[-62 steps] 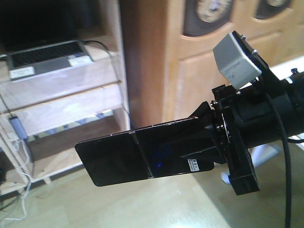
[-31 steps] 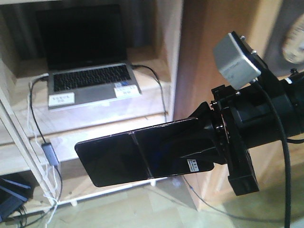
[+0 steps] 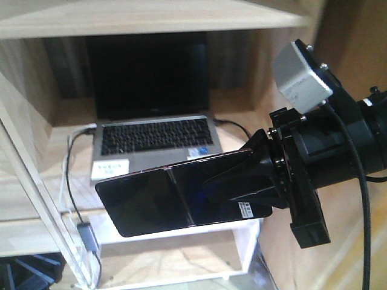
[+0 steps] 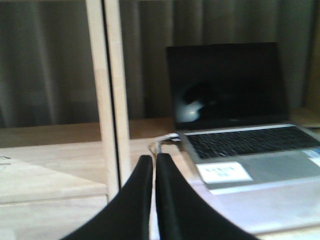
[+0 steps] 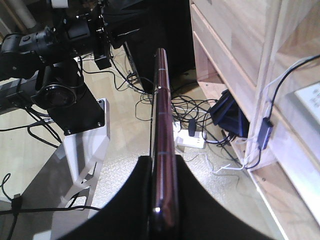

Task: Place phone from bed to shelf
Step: 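Carry the phone in the right gripper toward the wooden shelf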

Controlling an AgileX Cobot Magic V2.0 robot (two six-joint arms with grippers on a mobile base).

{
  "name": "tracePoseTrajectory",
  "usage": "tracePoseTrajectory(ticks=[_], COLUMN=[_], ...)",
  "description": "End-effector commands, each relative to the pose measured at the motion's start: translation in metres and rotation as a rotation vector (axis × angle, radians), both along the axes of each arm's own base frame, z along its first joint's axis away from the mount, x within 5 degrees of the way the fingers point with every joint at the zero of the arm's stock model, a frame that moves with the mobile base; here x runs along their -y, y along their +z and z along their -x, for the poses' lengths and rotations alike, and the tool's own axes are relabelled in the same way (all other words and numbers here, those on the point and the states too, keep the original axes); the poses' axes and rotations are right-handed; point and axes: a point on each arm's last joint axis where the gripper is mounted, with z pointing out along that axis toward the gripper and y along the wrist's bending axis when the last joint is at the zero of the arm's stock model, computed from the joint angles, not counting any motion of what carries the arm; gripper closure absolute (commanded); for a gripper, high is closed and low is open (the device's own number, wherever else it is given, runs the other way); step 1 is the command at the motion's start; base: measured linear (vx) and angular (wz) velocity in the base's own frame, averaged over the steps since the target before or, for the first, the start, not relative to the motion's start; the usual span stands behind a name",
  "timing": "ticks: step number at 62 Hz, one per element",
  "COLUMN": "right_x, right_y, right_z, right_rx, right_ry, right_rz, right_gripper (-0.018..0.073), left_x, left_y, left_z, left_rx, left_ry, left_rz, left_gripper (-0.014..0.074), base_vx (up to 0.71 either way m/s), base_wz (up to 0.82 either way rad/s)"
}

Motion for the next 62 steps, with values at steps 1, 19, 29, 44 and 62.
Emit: tracePoseTrajectory(ticks=[1,19,29,44,62], right_x=[-0.0007,-0.0007,-0.0007,-0.0007,-0.0007], right_y=[0.0180,0.0180,0.0180,0.0180,0.0180], right_z=[0.0110,0.0110,0.0110,0.0110,0.0110], right_rx=[0.000,0.000,0.000,0.000,0.000], right_ry=[0.044,0.044,0.044,0.044,0.044], right_rz=[-0.086,-0.086,-0.086,-0.086,-0.086], right_gripper=[0.0561,0.0561,0.0561,0.0561,0.0561], left_x=[-0.0001,-0.0001,-0.0001,-0.0001,-0.0001], left_y=[0.0151,0.0151,0.0151,0.0151,0.0151], left_z=[0.0020,0.0020,0.0020,0.0020,0.0020], left_rx=[0.101,0.101,0.101,0.101,0.101], left_ry=[0.001,0.001,0.001,0.001,0.001], left_rz=[0.017,0.017,0.017,0.017,0.017], left_gripper=[0.0595,0.0595,0.0595,0.0595,0.0595], base_vx=[0.30,0.27,0.22,0.17,0.09], base_wz=[0.23,0.19,0.11,0.06,0.00])
